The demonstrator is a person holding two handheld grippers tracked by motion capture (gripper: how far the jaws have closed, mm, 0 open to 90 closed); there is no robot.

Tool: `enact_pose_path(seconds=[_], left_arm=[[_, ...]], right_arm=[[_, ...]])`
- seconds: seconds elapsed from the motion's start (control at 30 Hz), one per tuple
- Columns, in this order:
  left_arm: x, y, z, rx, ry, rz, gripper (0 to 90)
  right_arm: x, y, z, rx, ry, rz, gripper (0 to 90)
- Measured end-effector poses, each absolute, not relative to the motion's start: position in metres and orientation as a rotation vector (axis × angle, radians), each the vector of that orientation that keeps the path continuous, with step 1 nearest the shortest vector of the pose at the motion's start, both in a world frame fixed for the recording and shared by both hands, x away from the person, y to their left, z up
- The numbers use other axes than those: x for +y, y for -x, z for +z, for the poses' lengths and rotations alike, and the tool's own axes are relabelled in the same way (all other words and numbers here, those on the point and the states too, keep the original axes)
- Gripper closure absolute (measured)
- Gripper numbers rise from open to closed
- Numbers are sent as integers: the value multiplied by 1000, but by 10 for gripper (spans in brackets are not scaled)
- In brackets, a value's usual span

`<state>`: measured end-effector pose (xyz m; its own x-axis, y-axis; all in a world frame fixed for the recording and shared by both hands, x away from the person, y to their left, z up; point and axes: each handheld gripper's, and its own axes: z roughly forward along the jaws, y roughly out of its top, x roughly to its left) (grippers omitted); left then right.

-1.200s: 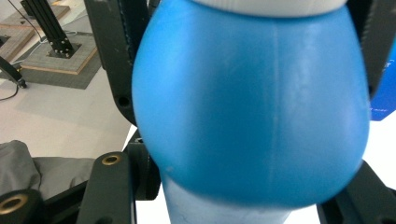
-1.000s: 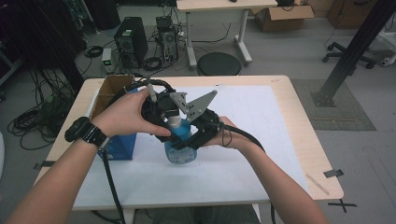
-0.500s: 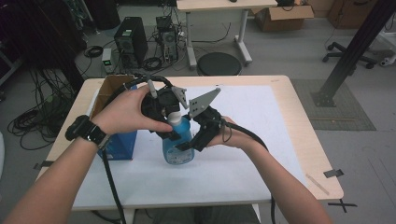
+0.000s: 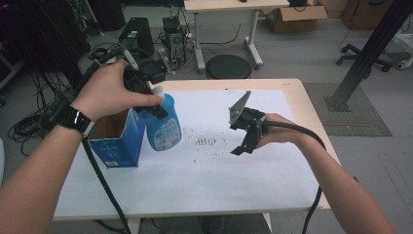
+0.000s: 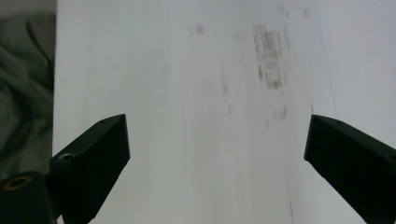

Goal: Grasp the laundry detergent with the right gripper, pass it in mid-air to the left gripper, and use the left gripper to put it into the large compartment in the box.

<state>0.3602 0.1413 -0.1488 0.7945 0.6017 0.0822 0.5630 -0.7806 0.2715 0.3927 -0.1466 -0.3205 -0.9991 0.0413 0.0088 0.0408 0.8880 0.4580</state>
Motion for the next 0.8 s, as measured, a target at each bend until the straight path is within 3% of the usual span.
enact_pose_path(seconds=[0.27, 0.6, 0.8], left_arm=[[175, -373, -118, 1254, -2583, 321, 381], [227, -384, -95, 1678, -2298, 363, 381], [253, -388, -96, 1850, -2185, 403, 381]], right_arm=[[-190, -397, -303, 3091, -126, 473, 66], [-222, -400, -289, 3062, -218, 408, 74], [-228, -400, -286, 3043, -236, 401, 77]])
